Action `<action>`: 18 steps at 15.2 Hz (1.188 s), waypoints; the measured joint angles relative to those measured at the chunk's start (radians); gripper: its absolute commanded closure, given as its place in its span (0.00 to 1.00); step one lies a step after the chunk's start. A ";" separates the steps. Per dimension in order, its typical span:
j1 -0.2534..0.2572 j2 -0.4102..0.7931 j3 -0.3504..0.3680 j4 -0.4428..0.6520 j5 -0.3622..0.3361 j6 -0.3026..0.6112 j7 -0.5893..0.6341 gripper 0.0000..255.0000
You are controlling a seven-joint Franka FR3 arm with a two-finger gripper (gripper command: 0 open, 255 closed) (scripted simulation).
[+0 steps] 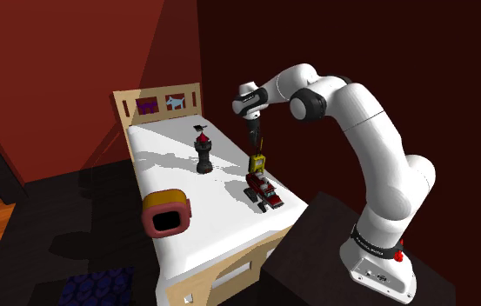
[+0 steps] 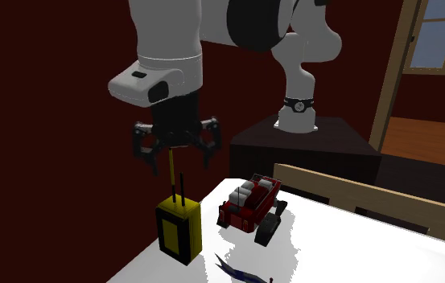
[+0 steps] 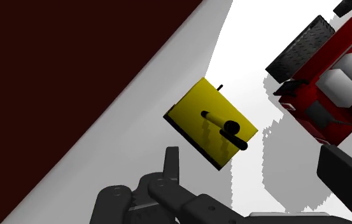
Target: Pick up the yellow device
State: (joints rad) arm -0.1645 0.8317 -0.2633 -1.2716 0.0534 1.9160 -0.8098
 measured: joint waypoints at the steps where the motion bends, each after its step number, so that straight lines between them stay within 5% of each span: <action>1: 0.000 0.007 0.001 -0.004 0.001 0.011 0.000 0.00; 2: -0.002 0.014 0.002 -0.002 0.002 0.016 0.000 0.00; 3: -0.002 0.016 0.002 -0.005 0.002 0.020 0.001 1.00; 18: 0.001 -0.014 -0.002 -0.004 -0.002 -0.009 -0.002 1.00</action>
State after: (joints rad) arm -0.1636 0.8182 -0.2651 -1.2760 0.0514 1.9067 -0.8117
